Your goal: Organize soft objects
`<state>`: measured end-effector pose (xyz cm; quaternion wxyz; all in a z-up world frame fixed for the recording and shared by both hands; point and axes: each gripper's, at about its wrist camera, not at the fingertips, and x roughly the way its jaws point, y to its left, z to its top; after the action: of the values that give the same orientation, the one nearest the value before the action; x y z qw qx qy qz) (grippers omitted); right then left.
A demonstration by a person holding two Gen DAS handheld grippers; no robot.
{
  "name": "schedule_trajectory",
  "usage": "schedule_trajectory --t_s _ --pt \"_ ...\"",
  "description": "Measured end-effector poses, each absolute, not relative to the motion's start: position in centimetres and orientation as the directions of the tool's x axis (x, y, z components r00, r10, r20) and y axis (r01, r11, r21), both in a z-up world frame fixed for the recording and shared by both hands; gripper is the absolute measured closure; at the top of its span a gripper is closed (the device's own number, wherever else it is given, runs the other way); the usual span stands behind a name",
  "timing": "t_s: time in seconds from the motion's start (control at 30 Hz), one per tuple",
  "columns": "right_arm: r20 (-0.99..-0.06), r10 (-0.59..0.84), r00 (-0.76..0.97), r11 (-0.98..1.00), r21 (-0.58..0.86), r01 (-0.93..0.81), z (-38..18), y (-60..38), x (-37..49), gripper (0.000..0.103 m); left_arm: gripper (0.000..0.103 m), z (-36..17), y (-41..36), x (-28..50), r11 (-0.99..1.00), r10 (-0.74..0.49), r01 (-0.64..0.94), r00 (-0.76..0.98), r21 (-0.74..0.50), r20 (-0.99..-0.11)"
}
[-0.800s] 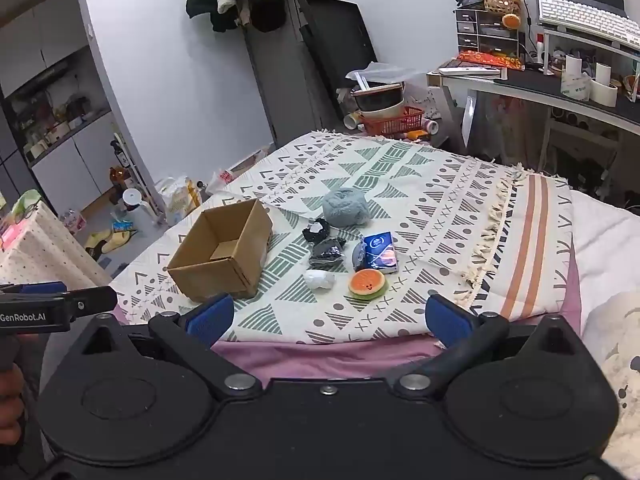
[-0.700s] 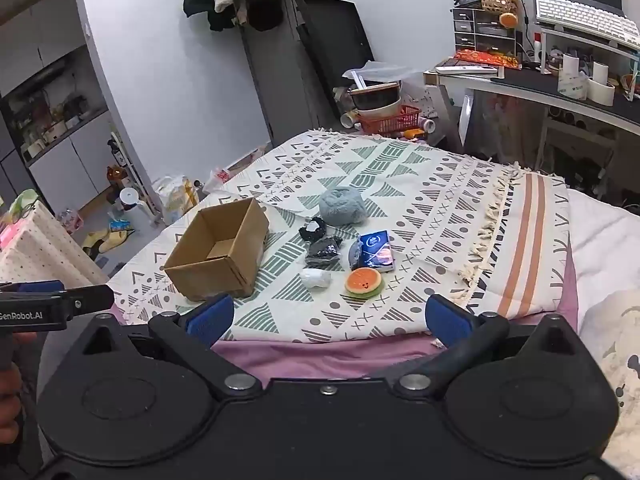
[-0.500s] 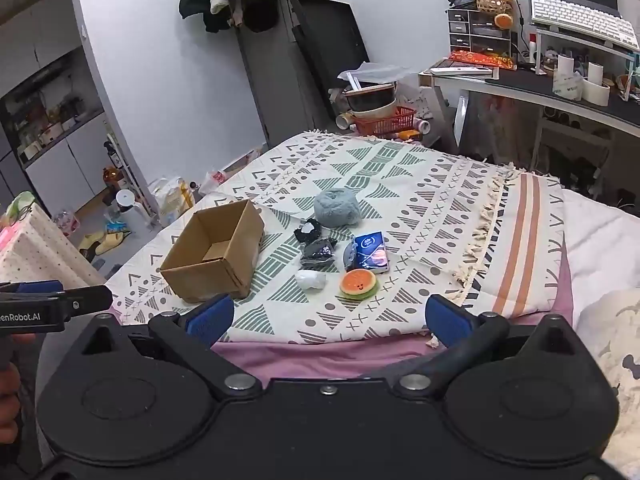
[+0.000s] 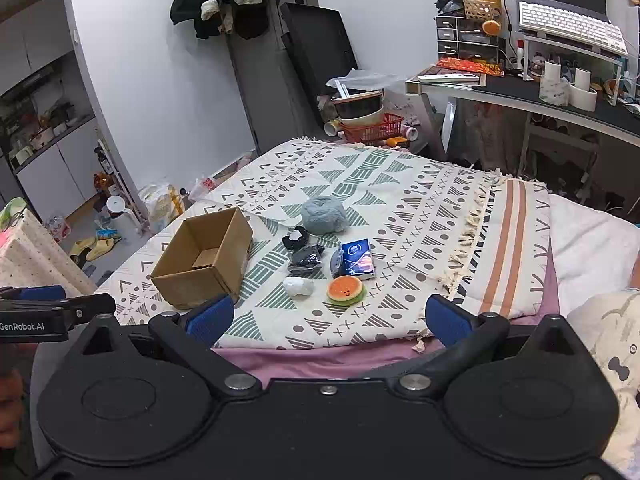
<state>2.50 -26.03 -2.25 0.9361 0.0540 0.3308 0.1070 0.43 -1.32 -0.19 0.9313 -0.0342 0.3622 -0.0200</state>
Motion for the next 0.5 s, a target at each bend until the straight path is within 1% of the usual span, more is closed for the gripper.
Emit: schedule_trajectory --t_s 0.5 --pt "-0.606 0.222 0.764 0.975 0.153 -0.163 -2.47 -26.07 2.38 0.0 0.001 0.41 -1.32 0.16 0.996 -0.066 0.015 0.745 -0.083 -0.664"
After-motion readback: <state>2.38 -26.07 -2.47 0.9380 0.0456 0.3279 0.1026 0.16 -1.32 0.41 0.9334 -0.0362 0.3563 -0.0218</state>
